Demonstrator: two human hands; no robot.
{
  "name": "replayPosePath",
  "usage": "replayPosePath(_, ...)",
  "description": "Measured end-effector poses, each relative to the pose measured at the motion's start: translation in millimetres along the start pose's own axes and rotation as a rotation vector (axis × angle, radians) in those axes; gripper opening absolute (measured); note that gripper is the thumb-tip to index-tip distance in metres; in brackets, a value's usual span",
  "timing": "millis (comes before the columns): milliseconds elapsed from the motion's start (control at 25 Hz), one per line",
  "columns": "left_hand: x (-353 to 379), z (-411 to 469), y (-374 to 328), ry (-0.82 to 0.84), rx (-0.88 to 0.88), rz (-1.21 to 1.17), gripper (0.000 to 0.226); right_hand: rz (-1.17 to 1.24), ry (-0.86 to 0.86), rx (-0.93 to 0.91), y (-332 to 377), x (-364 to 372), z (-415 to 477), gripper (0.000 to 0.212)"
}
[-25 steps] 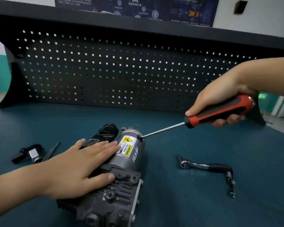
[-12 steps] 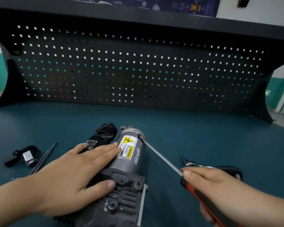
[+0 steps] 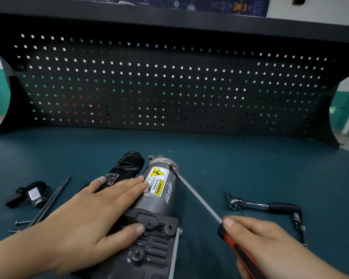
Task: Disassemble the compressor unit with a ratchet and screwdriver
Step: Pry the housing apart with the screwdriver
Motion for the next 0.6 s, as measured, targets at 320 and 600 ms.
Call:
replayPosePath(320,4.2,-2.2,1.6,0.094,-0.056,-0.001,0.072,0.012,-0.049,-0.022,-6.6,3.6,-0.6,0.023)
replayPosePath(600,17.8,-8.4,15.4,0.223,-0.031,-0.125,0.081,-0.252,0.025,0.105,9.0,-31.4,2.5,0.039)
Point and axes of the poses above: each hand's wrist, its own z-axis towards the middle knuckle, its own x-axis out of the palm, y = z × x, the point moved 8 cm from there along z, towards the middle knuckle, and after that the axes turned 8 degrees about x, right-handed, at the moved point
